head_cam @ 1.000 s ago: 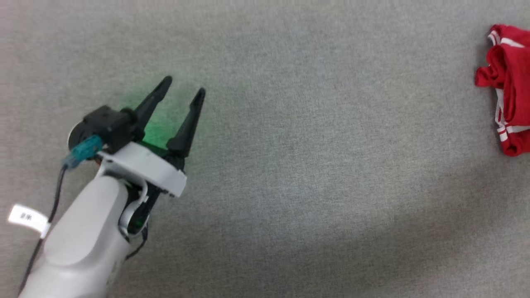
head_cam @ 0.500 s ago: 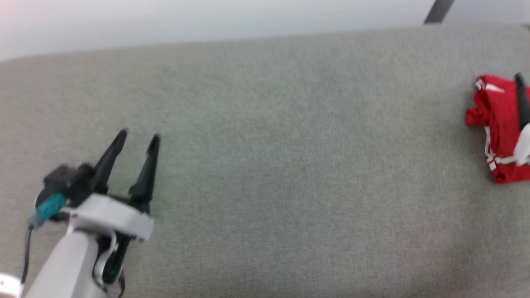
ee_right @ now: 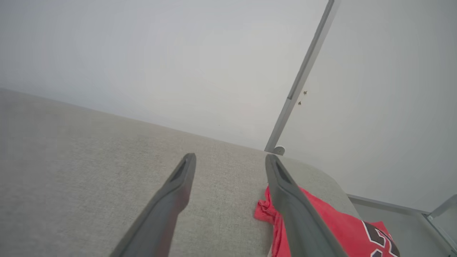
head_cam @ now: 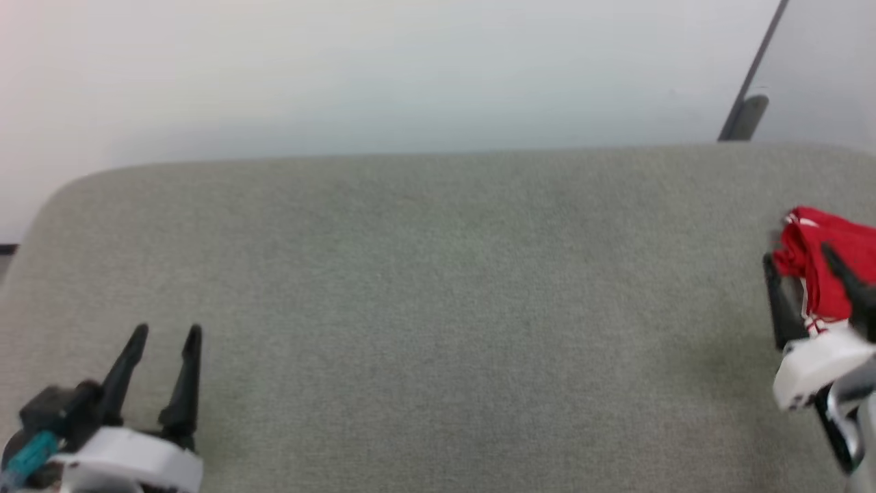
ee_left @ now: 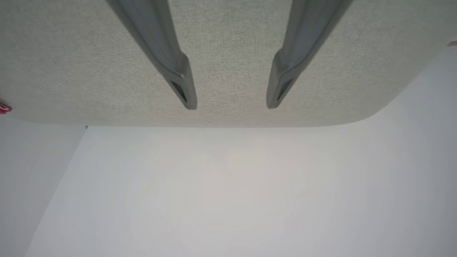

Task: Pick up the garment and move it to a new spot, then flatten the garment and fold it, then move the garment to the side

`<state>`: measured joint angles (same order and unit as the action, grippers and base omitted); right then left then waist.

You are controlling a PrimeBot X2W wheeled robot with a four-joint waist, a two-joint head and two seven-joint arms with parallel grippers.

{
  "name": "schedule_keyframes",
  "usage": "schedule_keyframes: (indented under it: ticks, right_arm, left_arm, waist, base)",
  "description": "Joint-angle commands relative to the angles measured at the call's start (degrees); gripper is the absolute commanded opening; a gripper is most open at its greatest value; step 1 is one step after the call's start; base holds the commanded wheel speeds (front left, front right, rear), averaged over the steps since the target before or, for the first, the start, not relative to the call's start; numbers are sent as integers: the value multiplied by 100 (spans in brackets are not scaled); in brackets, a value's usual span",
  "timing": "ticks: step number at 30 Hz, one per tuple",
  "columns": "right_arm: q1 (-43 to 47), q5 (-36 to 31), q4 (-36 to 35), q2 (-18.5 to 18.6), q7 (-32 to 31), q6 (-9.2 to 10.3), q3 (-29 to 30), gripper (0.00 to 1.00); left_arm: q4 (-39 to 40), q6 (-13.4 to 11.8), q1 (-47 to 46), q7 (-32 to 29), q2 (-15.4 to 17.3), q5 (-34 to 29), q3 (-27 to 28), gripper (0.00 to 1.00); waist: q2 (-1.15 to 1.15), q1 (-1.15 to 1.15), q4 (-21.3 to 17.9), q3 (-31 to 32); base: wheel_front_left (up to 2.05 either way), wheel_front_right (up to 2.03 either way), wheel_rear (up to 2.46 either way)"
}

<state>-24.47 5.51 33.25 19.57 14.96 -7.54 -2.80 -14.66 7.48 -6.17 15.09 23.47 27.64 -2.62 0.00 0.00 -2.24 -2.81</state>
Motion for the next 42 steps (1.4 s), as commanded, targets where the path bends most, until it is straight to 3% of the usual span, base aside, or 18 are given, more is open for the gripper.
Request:
schedule_keyframes:
  ticks: [1, 19, 42]
  right_arm:
    - [265, -62, -219, -109, 24, 12, 102, 100]
    - [2058, -611, -1862, -1081, 25, 12, 650, 100]
    - [2374, -699, -2254, -1306, 24, 12, 721, 100]
  left_arm:
    - [62, -7, 198, 3, 22, -71, 103, 100]
    - [424, -6, 1037, 3, -156, -269, 488, 100]
    - [523, -5, 1151, 3, -263, -338, 517, 100]
  waist:
    - [0, 0, 162, 256]
    - [0, 0, 180, 407]
    - [0, 0, 159, 427]
  base:
    - [0, 0, 0]
    - [0, 0, 0]
    - [0, 0, 0]
